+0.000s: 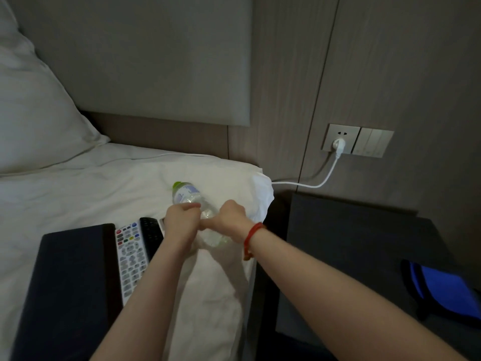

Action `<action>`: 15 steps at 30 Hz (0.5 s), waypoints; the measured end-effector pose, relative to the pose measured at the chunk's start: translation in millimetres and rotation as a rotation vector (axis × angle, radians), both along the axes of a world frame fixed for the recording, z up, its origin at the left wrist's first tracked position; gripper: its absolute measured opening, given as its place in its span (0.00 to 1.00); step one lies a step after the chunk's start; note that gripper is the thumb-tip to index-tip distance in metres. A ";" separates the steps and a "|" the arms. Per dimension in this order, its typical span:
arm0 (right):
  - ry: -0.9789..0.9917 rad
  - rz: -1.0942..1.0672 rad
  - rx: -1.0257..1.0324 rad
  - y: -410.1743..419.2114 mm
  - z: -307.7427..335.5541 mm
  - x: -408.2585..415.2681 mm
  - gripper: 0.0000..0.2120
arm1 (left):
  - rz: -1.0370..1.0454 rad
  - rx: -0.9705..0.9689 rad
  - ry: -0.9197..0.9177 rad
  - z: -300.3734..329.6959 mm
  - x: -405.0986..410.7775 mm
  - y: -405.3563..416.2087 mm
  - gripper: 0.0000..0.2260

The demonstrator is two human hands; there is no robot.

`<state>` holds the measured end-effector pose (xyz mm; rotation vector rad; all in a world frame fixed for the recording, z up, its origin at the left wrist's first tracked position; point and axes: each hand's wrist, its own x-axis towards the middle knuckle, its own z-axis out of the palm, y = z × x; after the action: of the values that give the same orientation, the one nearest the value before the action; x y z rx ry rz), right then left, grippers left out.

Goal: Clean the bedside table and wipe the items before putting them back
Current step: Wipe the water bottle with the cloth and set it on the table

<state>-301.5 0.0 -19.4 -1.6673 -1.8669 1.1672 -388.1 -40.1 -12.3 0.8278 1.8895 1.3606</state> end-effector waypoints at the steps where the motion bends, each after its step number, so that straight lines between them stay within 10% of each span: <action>1: 0.107 -0.029 -0.094 3.3 5.3 7.2 0.26 | 0.016 0.013 -0.031 -0.3 0.4 1.0 0.16; 10: 0.819 -0.134 -0.685 -27.5 19.1 106.5 0.08 | -0.008 -0.039 -0.236 2.1 52.0 7.8 0.19; 15: 0.886 -0.103 -0.573 -46.9 12.1 153.7 0.19 | -0.309 -0.102 -0.883 17.1 101.0 5.2 0.23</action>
<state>-147.7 -46.9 -7.2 -1.1149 -0.9293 2.0706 -287.0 -34.9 4.8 0.3399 1.0760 1.1471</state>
